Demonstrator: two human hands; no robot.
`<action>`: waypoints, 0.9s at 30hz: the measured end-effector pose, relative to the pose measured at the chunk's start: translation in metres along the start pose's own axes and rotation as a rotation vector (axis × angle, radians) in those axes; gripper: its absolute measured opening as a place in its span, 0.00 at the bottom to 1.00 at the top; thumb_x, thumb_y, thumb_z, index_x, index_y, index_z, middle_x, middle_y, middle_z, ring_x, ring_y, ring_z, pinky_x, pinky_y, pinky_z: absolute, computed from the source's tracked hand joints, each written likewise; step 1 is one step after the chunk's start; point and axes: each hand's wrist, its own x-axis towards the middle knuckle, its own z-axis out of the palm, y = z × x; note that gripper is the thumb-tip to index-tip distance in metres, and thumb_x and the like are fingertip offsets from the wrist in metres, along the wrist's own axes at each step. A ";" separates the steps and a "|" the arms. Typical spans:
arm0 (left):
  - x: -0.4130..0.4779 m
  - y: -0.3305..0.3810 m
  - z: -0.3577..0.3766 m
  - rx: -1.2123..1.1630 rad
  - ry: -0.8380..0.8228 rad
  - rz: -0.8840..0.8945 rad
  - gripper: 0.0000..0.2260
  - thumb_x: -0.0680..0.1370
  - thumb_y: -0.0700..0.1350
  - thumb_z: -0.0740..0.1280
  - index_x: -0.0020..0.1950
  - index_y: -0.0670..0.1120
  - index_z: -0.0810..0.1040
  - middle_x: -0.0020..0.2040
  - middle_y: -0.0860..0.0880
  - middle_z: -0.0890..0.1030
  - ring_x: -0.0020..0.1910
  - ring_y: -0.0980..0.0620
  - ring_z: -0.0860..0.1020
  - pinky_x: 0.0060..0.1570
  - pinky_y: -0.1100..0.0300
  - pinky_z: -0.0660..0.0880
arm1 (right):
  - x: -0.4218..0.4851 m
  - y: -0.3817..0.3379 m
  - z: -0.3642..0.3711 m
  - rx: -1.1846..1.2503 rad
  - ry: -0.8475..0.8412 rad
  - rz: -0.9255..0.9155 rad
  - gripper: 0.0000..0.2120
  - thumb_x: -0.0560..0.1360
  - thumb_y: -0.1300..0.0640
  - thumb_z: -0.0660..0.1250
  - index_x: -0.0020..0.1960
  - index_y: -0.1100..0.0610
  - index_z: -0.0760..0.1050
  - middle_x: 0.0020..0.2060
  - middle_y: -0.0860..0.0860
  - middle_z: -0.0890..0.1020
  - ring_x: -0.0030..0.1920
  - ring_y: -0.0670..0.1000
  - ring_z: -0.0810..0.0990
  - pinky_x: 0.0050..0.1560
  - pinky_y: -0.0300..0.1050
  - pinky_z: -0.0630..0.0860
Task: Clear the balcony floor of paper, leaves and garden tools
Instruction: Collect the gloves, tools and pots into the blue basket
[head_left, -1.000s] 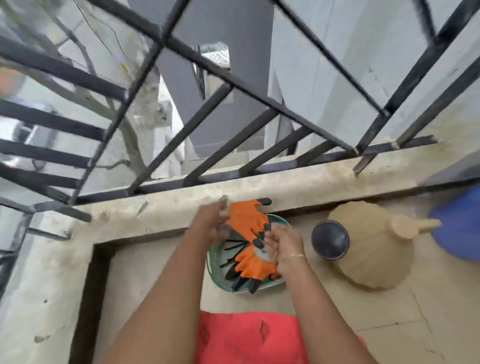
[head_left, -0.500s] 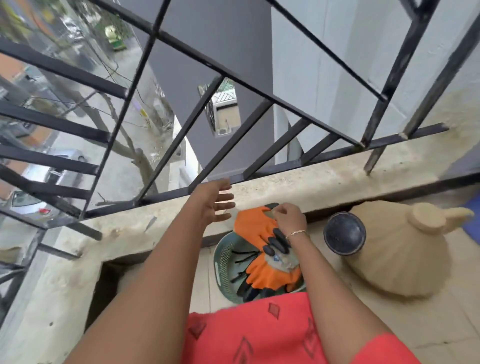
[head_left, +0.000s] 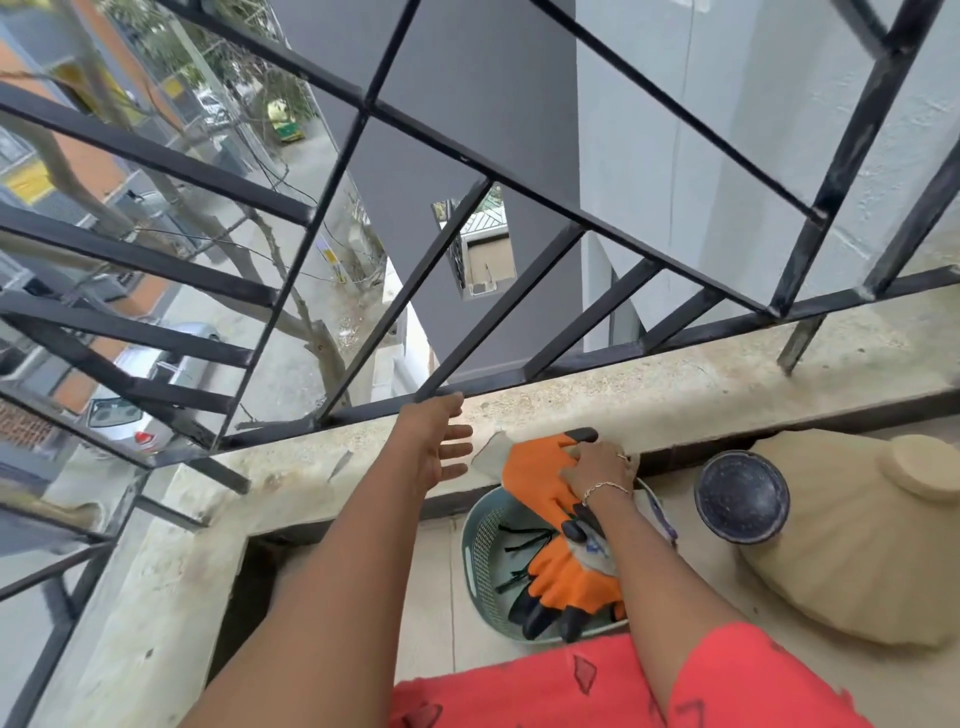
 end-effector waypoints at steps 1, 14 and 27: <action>-0.001 -0.002 0.000 0.012 -0.010 -0.013 0.10 0.81 0.48 0.60 0.56 0.43 0.72 0.52 0.43 0.76 0.50 0.44 0.75 0.50 0.49 0.71 | -0.001 0.000 -0.005 0.090 0.024 -0.015 0.15 0.76 0.49 0.63 0.62 0.50 0.75 0.63 0.52 0.75 0.66 0.55 0.70 0.71 0.56 0.55; 0.003 -0.006 -0.008 -0.161 -0.166 -0.161 0.19 0.73 0.54 0.70 0.54 0.41 0.75 0.47 0.41 0.79 0.41 0.44 0.79 0.44 0.46 0.78 | -0.077 -0.025 -0.069 1.382 -0.276 -0.391 0.08 0.62 0.63 0.70 0.30 0.55 0.71 0.26 0.49 0.73 0.29 0.46 0.73 0.32 0.39 0.70; -0.003 0.009 0.015 0.169 0.039 0.215 0.10 0.74 0.35 0.68 0.55 0.40 0.76 0.48 0.43 0.76 0.41 0.48 0.73 0.42 0.59 0.73 | -0.042 0.042 -0.052 0.129 -0.078 -0.176 0.09 0.73 0.62 0.68 0.53 0.58 0.79 0.54 0.55 0.81 0.55 0.55 0.78 0.56 0.42 0.72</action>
